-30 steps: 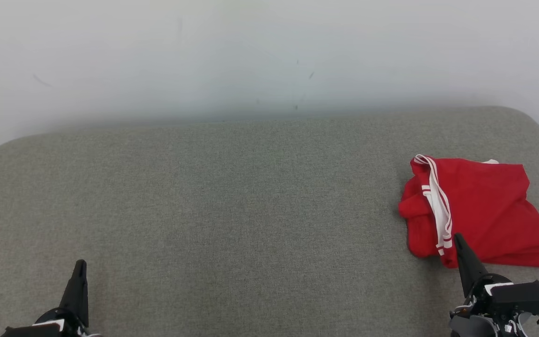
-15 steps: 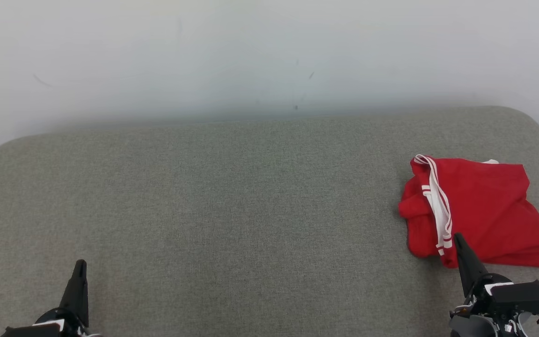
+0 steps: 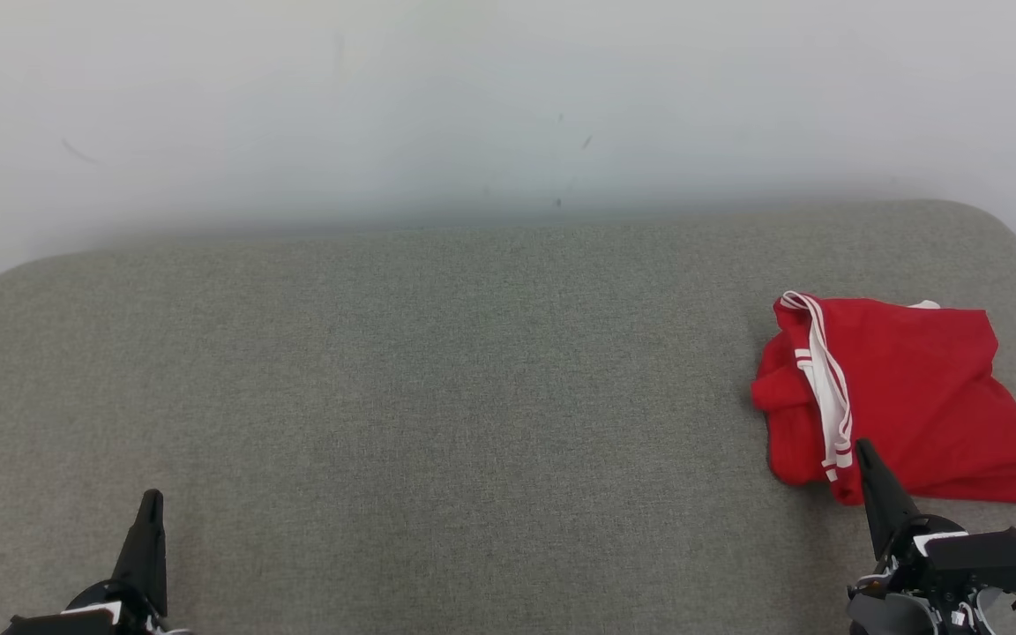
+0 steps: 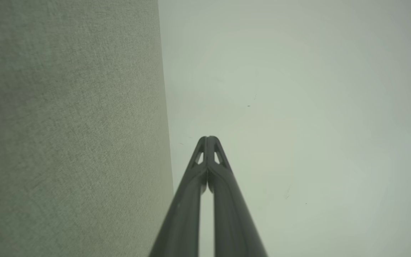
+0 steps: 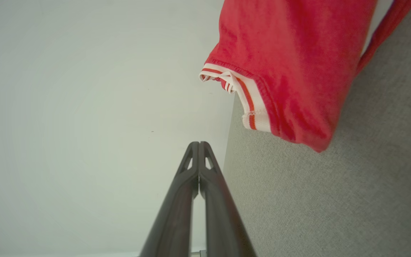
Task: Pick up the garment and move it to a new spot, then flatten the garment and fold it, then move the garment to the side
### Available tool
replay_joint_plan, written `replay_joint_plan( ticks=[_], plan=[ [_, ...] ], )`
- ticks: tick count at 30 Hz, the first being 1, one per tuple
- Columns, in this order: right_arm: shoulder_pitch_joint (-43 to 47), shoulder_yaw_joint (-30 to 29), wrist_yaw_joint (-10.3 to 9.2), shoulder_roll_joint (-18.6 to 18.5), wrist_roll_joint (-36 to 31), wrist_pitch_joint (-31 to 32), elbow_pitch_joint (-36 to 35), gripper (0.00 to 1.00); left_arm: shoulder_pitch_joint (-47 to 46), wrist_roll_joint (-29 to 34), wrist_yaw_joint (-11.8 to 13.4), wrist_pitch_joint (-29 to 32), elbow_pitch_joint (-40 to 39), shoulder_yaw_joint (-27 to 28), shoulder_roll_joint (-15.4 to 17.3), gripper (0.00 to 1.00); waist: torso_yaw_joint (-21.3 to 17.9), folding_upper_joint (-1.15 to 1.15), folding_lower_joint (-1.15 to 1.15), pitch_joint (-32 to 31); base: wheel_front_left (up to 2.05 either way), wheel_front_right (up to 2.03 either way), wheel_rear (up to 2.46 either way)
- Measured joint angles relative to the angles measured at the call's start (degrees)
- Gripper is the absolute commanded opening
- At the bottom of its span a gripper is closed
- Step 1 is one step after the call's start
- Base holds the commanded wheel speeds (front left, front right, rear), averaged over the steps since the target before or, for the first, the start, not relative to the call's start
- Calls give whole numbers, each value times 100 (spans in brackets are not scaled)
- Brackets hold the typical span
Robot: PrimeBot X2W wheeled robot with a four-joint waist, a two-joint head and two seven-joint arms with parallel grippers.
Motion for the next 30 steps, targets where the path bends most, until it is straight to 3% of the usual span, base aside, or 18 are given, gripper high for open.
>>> replay_joint_plan(
  ticks=[30],
  plan=[
    [-64, 0, 7, 0, 0, 0, -1, 0, 0, 0, 0, 0, 1, 0, 0, 0, 0, 0, 0, 0, 0, 0, 0]
  ],
)
